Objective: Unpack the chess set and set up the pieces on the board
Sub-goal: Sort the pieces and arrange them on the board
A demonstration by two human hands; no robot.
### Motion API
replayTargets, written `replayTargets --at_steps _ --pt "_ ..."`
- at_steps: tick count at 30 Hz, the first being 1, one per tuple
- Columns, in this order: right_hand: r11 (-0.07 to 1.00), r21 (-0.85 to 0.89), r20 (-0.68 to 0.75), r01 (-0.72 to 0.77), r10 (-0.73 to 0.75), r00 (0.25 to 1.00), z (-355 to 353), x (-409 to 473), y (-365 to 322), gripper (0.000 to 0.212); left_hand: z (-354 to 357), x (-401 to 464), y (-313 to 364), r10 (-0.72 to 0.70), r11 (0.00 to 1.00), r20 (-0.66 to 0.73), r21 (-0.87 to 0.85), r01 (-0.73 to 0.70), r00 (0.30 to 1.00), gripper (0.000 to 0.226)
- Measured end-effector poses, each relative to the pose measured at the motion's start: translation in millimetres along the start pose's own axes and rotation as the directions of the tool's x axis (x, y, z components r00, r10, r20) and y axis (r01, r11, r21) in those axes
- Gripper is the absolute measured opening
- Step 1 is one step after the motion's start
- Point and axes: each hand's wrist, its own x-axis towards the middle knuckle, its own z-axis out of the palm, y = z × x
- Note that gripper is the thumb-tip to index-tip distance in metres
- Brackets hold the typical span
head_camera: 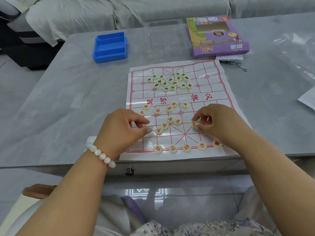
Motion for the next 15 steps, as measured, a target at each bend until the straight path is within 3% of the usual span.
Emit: replayTargets --at_steps 6,12,15 --pt "1.0 -0.003 0.012 0.015 -0.015 1.0 -1.0 -0.6 0.0 0.024 10.4 4.0 5.6 0.018 0.999 0.028 0.031 -0.019 0.999 0.031" --pt "0.998 0.056 -0.089 0.008 -0.002 0.996 -20.8 -20.2 20.3 0.016 9.5 8.4 3.2 0.009 1.0 -0.055 0.006 -0.009 0.998 0.028" --pt "0.997 0.081 0.009 -0.015 0.014 1.0 -34.8 -36.1 40.4 0.017 10.2 9.5 4.1 0.009 1.0 -0.07 0.004 -0.008 0.998 0.027"
